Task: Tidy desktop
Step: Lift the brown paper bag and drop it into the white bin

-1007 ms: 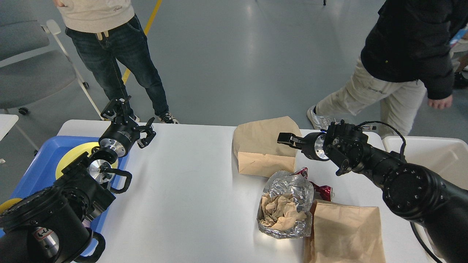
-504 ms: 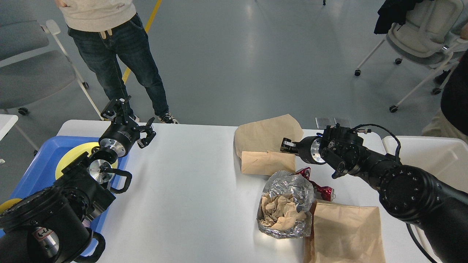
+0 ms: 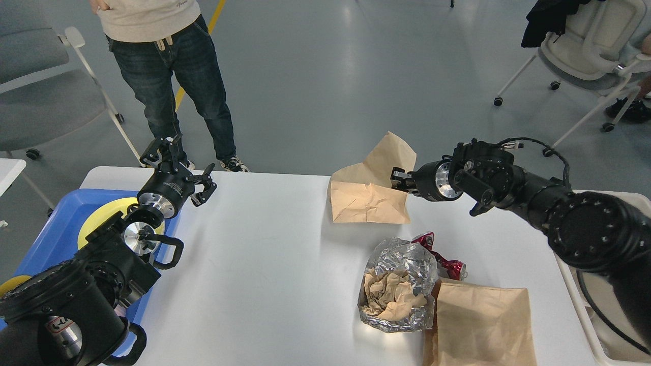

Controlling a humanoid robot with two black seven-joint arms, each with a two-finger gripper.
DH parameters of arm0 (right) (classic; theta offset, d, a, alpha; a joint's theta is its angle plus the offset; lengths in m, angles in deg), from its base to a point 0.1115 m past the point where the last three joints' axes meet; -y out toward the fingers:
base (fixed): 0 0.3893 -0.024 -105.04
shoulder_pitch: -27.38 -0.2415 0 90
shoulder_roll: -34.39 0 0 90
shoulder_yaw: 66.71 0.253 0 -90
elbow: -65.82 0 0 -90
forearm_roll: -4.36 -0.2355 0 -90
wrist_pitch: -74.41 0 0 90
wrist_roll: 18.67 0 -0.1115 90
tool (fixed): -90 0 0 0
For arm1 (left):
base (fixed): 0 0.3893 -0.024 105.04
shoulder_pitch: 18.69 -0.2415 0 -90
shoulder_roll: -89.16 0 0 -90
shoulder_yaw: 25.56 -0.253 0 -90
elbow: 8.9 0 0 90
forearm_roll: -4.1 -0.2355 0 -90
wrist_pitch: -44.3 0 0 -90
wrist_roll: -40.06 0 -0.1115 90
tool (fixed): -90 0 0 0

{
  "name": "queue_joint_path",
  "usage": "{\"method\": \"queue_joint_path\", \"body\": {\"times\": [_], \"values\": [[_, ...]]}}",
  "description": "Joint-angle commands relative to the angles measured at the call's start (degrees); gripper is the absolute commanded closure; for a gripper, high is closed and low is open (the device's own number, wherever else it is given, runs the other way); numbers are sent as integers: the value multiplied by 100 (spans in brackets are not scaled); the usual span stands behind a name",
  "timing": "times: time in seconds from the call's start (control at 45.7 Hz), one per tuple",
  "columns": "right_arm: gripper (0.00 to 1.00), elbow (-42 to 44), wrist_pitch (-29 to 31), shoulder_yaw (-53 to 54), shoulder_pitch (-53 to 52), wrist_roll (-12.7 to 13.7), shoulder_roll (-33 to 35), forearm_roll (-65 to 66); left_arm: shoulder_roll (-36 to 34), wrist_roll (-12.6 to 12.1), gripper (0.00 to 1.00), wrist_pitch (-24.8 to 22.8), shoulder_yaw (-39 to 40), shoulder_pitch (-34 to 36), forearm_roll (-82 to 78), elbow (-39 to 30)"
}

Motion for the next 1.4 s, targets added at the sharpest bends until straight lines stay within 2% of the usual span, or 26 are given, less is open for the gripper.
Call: {"method": "queue_joint_path", "body": {"times": [0.0, 0.109, 0.219, 0.416, 0.591, 0.635, 0.701, 0.832, 0.941, 1.117, 1.226, 1.379], "values": [[100, -1074, 184, 3, -917, -9, 881, 30, 0, 0, 4, 0, 0, 0, 0, -4], [100, -1830, 263, -6, -1665, -9, 1593, 39, 0, 0, 4, 0, 0, 0, 0, -4], [100, -2209, 535, -32, -2280, 0, 2174, 48, 0, 0, 4, 0, 0, 0, 0, -4], [100, -2262, 1159, -94, -3045, 0, 2939, 48, 0, 0, 4, 0, 0, 0, 0, -4], [100, -2253, 1221, -155, -3099, 17, 3282, 74, 0, 0, 4, 0, 0, 0, 0, -4], [100, -2175, 1081, -322, -3002, 17, 3291, 127, 0, 0, 4, 0, 0, 0, 0, -4], [100, -2060, 775, -559, -2722, 17, 3282, 171, 0, 0, 4, 0, 0, 0, 0, -4], [100, -1841, -456, -779, -1712, 17, 3309, 119, 0, 0, 4, 0, 0, 0, 0, -4], [100, -1445, -1045, -621, -745, 17, 3475, 57, 0, 0, 4, 0, 0, 0, 0, -4], [100, -1164, -1731, 63, 653, 8, 3950, -207, 0, 0, 4, 0, 0, 0, 0, -4], [100, -857, -2127, 678, 1566, 0, 3933, -216, 0, 0, 4, 0, 0, 0, 0, -4], [100, -145, -2338, 1409, 2885, 0, 3766, -198, 0, 0, 4, 0, 0, 0, 0, -4]]}}
